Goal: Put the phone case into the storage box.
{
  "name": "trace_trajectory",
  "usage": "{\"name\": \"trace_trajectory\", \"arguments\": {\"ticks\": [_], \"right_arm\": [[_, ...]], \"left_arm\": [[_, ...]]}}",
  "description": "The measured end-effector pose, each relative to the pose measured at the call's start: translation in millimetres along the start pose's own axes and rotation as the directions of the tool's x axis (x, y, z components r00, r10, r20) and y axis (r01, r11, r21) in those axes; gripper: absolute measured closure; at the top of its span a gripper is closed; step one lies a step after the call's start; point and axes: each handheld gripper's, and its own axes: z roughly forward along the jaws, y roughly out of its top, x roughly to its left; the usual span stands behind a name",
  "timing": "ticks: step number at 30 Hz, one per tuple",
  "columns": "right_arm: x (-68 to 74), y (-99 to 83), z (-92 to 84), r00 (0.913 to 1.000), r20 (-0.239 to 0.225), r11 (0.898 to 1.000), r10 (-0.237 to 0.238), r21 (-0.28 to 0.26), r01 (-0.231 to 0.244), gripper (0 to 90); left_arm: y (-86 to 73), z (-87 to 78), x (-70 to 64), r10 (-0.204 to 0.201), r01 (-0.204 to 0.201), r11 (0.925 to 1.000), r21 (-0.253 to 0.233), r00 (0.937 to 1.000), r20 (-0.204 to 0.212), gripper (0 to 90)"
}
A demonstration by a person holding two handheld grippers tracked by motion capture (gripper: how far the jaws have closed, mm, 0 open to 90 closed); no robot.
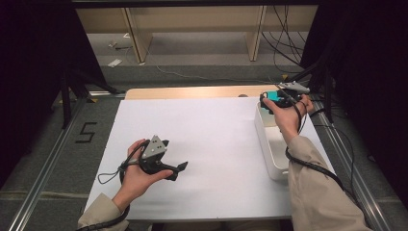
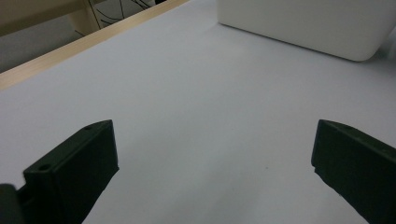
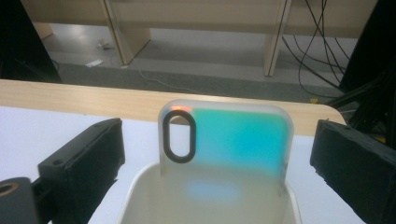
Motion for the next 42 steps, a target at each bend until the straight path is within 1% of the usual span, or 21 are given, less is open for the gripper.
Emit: {"name": "trace_trajectory", "arguments": {"ticks": [6, 11, 19, 22, 25, 28, 31, 34, 35, 36, 38, 42], "right_arm": [[0.3, -1.0, -8.2, 0.9999, -0.015, 1.000, -0.001, -0.005, 0.001, 4.6], [-0.4, -2.5, -16.4, 0.9999, -0.016, 1.000, -0.005, -0.017, 0.005, 6.6], [0.5, -8.3, -29.1, 0.9994, -0.035, 1.000, 0.000, -0.004, 0.000, 7.2], [1.4, -9.7, -34.2, 0.9991, -0.041, 1.000, -0.008, 0.001, 0.008, 7.6], [1.9, -11.5, -38.6, 0.9986, -0.053, 1.000, -0.007, -0.001, 0.007, 7.8], [3.3, -12.3, -43.8, 0.9979, -0.062, 1.000, -0.020, -0.010, 0.020, 8.3], [5.0, -13.6, -48.7, 0.9965, -0.075, 0.999, -0.038, -0.007, 0.038, 9.5], [6.6, -15.3, -52.8, 0.9951, -0.087, 0.999, -0.046, -0.013, 0.046, 10.6], [7.5, -16.1, -54.6, 0.9944, -0.092, 0.999, -0.053, -0.015, 0.052, 11.2], [8.9, -17.0, -56.9, 0.9931, -0.097, 0.998, -0.065, -0.028, 0.062, 12.0], [11.0, -18.3, -60.0, 0.9907, -0.111, 0.997, -0.079, -0.032, 0.076, 12.3], [13.2, -19.3, -66.6, 0.9875, -0.132, 0.996, -0.087, -0.043, 0.082, 12.5]], "left_arm": [[0.2, 0.1, -0.1, 0.000, 0.000, 1.0000, 0.002, 1.0000, -0.001, 0.1], [0.2, -0.2, 0.0, -0.001, 0.001, 1.0000, -0.001, 1.0000, -0.002, 0.1], [0.3, -0.6, 0.3, -0.004, 0.004, 1.0000, -0.002, 1.0000, -0.003, 0.1], [0.3, -0.9, 0.7, -0.005, 0.005, 1.0000, -0.002, 1.0000, -0.004, 0.1], [0.5, -1.0, 0.3, -0.003, 0.003, 1.0000, -0.002, 1.0000, -0.005, 0.0], [0.4, -0.9, 0.5, -0.004, 0.004, 1.0000, -0.002, 1.0000, -0.005, 0.1], [0.4, -0.7, 0.2, -0.004, 0.004, 1.0000, -0.003, 1.0000, -0.005, 0.1], [0.5, -0.9, 0.1, -0.003, 0.003, 1.0000, -0.003, 1.0000, -0.004, 0.0], [0.4, -0.8, 0.2, -0.004, 0.004, 1.0000, -0.003, 1.0000, -0.004, 0.0], [0.3, -0.7, 0.3, -0.005, 0.005, 1.0000, -0.002, 1.0000, -0.004, 0.1], [0.3, -0.4, 0.1, -0.005, 0.005, 1.0000, -0.002, 1.0000, -0.003, 0.1], [0.7, -0.8, -0.1, -0.004, 0.004, 1.0000, -0.003, 1.0000, -0.004, 0.0]]}}
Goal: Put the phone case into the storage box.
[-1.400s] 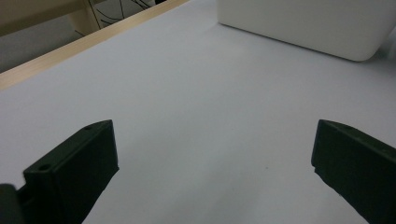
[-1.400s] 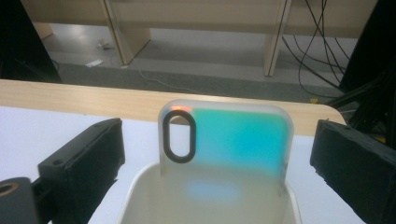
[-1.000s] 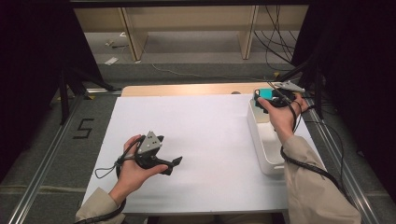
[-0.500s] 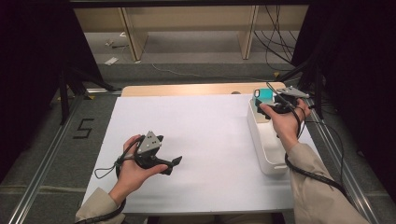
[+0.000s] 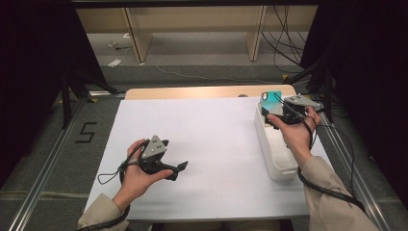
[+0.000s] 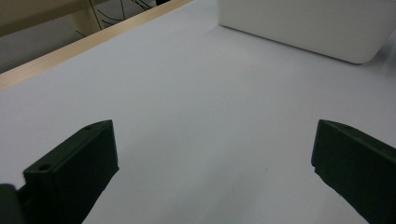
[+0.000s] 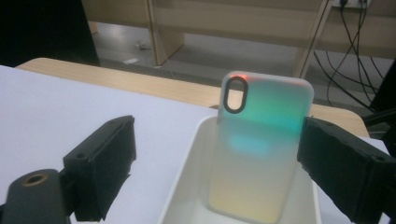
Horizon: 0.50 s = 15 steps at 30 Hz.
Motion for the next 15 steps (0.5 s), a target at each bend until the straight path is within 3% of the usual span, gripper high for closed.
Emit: {"name": "trace_trajectory", "arguments": {"ticks": [11, 15], "right_arm": [[0.7, -3.3, -19.6, 0.9981, -0.061, 1.000, -0.009, -0.006, 0.009, 13.5], [-0.1, -5.4, -27.8, 0.9968, -0.071, 0.999, -0.035, -0.007, 0.035, 15.0]], "left_arm": [[-0.5, 0.0, 1.1, -0.004, 0.004, 1.0000, 0.002, 1.0000, 0.000, 0.0], [-0.6, 0.1, 1.5, -0.006, 0.006, 1.0000, 0.002, 1.0000, -0.001, 0.1]]}}
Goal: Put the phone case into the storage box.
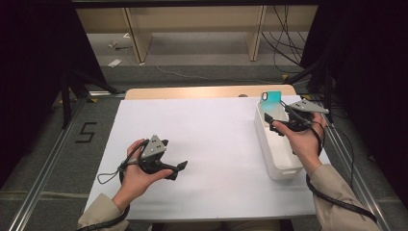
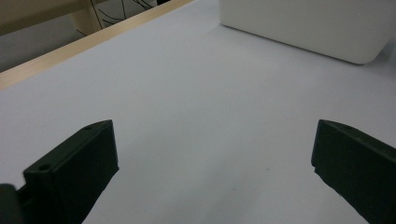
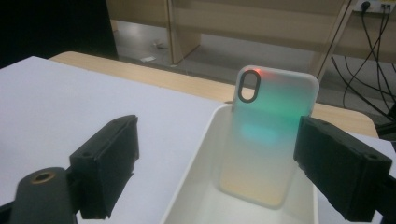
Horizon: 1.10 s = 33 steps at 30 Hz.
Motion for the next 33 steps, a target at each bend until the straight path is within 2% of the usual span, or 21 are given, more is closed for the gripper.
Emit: {"name": "trace_trajectory", "arguments": {"ticks": [5, 10, 33], "right_arm": [[0.0, -1.6, -9.3, 0.9999, -0.012, 1.000, 0.000, -0.010, -0.001, 15.3], [2.2, -4.8, -15.8, 0.9995, -0.024, 1.000, -0.018, -0.025, 0.018, 15.8], [3.5, -16.6, -38.9, 0.9976, -0.065, 0.999, -0.025, -0.023, 0.023, 16.1]], "left_arm": [[0.1, 0.2, 0.0, 0.002, -0.002, 1.0000, 0.001, 1.0000, 0.000, 0.1], [-0.1, 0.2, 0.4, -0.002, 0.002, 1.0000, 0.000, 1.0000, -0.004, 0.1], [0.1, -0.2, 0.4, -0.002, 0.002, 1.0000, -0.003, 1.0000, -0.004, 0.1]]}}
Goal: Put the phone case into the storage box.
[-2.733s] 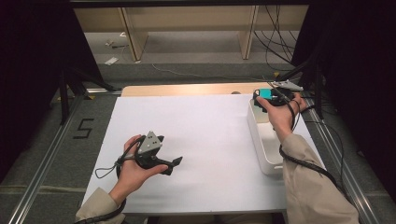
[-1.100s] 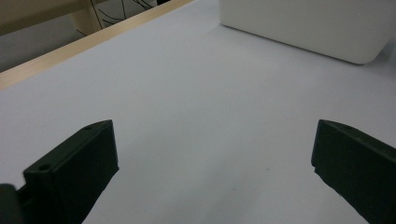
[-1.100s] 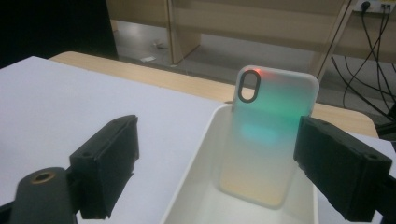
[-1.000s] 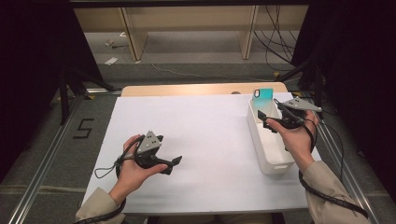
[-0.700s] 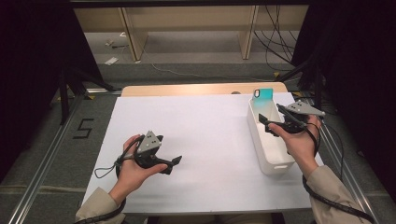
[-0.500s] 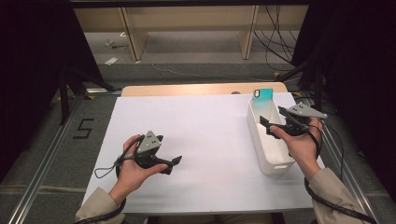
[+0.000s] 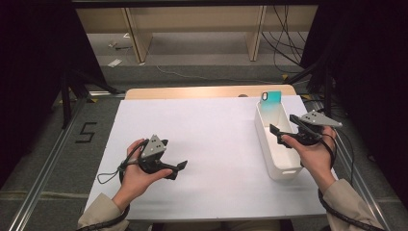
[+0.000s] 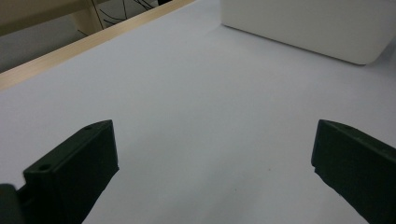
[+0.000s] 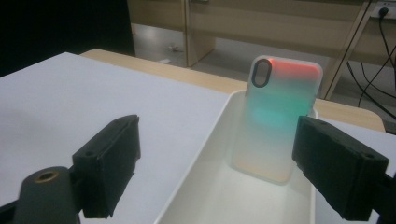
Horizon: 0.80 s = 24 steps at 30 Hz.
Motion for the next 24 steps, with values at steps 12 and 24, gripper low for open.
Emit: {"name": "trace_trajectory", "arguments": {"ticks": [12, 24], "right_arm": [[-1.6, -6.2, -10.4, 0.9999, -0.014, 1.000, 0.008, -0.008, -0.008, 16.4], [-3.1, -12.4, -16.2, 0.9996, -0.025, 1.000, 0.009, -0.012, -0.010, 17.4]], "left_arm": [[0.0, 0.3, 0.2, -0.003, 0.003, 1.0000, 0.001, 1.0000, -0.001, 0.1], [0.1, 0.0, 0.1, -0.001, 0.001, 1.0000, 0.000, 1.0000, 0.000, 0.0]]}}
